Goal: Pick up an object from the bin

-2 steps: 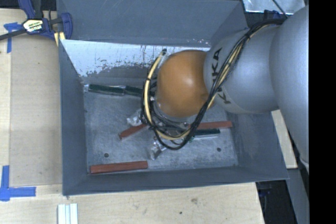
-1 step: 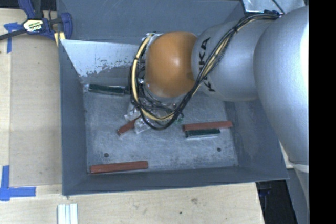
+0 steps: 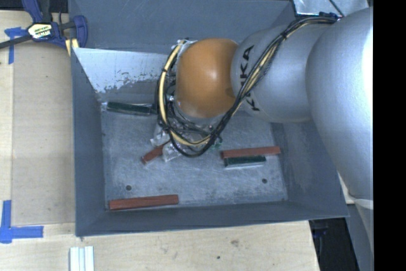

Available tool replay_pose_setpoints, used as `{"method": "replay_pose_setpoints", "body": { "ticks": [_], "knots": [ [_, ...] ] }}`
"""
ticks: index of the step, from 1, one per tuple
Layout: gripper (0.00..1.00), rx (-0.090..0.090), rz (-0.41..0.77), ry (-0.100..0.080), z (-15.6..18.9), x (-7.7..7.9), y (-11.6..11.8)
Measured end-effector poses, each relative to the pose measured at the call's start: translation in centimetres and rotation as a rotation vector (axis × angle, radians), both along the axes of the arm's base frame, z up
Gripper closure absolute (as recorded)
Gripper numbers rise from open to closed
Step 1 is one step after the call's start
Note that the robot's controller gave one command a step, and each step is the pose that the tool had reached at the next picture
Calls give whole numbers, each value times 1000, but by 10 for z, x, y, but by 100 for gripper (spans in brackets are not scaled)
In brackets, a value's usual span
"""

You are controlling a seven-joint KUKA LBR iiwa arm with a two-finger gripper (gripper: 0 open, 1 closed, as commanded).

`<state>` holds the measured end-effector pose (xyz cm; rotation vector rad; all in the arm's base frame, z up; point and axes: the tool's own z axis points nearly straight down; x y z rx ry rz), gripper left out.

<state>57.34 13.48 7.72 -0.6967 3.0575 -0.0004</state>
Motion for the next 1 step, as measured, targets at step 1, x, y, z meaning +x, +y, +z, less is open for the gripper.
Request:
{"method": "replay_pose_setpoints", "body": {
  "ticks": [1],
  "knots": [
    [100, -1, 252, 4, 177, 26, 13]
  ]
}}
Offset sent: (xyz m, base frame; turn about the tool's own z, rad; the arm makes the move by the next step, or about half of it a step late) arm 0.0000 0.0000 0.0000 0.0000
